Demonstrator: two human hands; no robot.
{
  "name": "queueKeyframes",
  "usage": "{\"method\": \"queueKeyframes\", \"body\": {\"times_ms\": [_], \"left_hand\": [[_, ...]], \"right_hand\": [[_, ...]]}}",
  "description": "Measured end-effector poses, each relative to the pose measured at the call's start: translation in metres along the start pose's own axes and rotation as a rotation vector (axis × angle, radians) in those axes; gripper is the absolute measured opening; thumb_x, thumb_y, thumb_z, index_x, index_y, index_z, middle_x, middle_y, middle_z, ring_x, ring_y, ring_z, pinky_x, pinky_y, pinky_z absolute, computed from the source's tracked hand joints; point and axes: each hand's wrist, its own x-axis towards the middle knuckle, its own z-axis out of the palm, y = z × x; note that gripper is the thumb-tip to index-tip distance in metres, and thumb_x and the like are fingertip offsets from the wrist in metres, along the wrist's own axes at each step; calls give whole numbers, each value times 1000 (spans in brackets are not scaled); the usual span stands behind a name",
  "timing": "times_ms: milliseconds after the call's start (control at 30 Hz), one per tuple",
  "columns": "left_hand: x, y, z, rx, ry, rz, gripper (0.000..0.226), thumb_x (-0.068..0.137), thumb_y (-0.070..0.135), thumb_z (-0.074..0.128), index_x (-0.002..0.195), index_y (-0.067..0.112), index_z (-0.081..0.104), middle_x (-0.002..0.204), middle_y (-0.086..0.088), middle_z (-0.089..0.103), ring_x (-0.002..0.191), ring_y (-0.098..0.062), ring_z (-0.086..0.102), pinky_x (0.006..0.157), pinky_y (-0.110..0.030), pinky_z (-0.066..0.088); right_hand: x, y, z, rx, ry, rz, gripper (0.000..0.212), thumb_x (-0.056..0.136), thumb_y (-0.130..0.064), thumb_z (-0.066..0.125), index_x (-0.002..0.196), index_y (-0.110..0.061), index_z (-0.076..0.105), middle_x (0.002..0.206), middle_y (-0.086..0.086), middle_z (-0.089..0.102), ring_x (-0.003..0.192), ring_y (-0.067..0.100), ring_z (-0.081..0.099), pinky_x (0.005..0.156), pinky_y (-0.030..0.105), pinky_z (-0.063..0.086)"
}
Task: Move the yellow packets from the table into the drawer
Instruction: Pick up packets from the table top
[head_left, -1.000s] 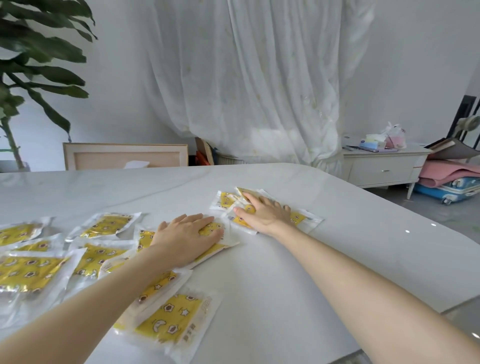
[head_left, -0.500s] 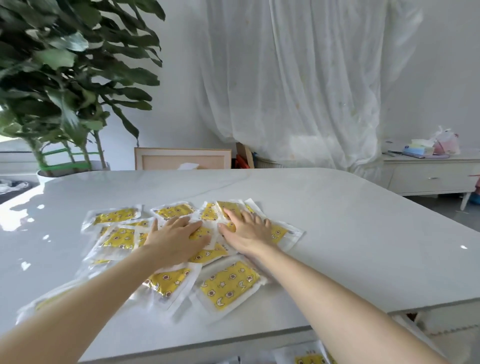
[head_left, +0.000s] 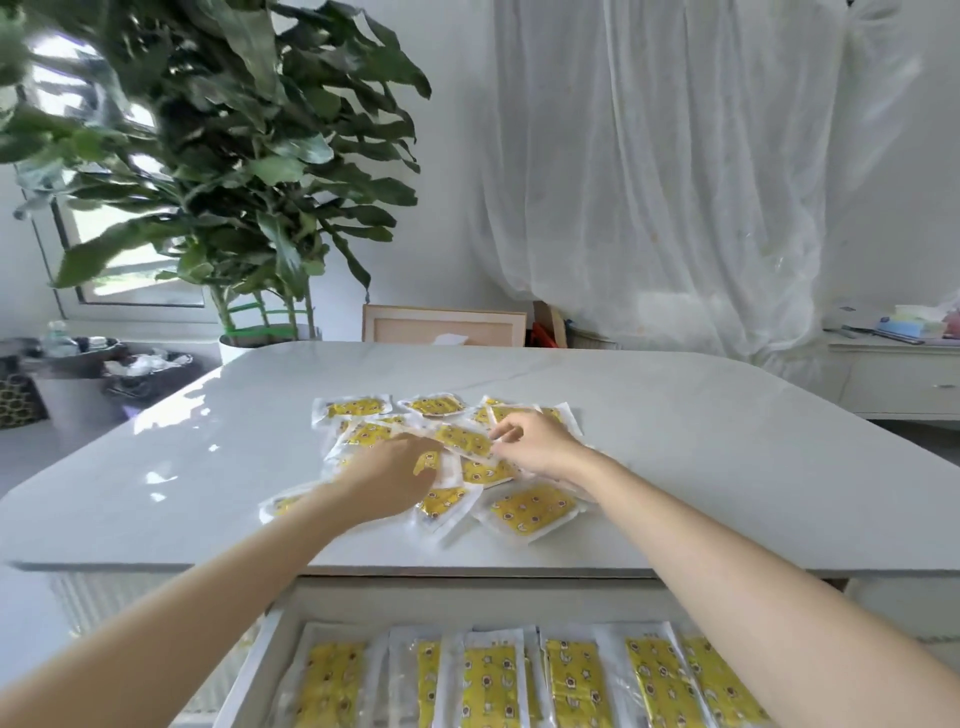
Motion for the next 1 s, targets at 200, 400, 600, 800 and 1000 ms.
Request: {"method": "queueKeyframes", "body": {"times_ms": [200, 400, 600, 800, 1000], "left_hand": [[-46, -12, 15, -25, -77, 51, 43, 98, 40, 39, 139, 28, 44, 148, 6, 40, 136, -16, 36, 112, -34, 30], [-65, -8, 20, 153, -152, 85, 52, 98, 52, 27, 147, 34, 27, 157, 11, 19, 147, -11, 9, 119, -47, 4], [-74, -4, 21, 147, -243, 61, 59, 96, 57, 28, 149, 35, 19, 159, 11, 11, 147, -13, 4, 118, -52, -1], [-79, 3, 20, 209, -236, 109, 61, 93, 59, 36, 148, 37, 23, 157, 10, 19, 146, -14, 10, 117, -54, 0], [-76, 11, 10, 31, 1, 180, 39, 96, 44, 42, 131, 33, 54, 130, 11, 58, 125, -12, 46, 112, -37, 26]], "right_hand": [[-46, 1, 2, -352, -152, 87, 36, 87, -34, 60, 119, -19, 53, 127, 4, 51, 111, 21, 49, 81, 28, 37], [-65, 7, 4, -461, -261, 147, 52, 90, -54, 48, 136, -33, 37, 149, 5, 25, 140, 30, 22, 111, 45, 26], [-77, 12, -2, -658, -310, 177, 83, 80, -78, 36, 150, -35, 24, 159, 12, 4, 139, 35, 32, 112, 43, 33], [-79, 19, -7, -416, -302, 149, 89, 76, -68, 58, 148, -25, 29, 152, 3, 29, 64, 12, 58, 61, 21, 51], [-74, 26, -3, -595, -218, 172, 86, 69, -78, 56, 130, -20, 41, 138, 1, 45, 130, 25, 33, 103, 40, 36]]}}
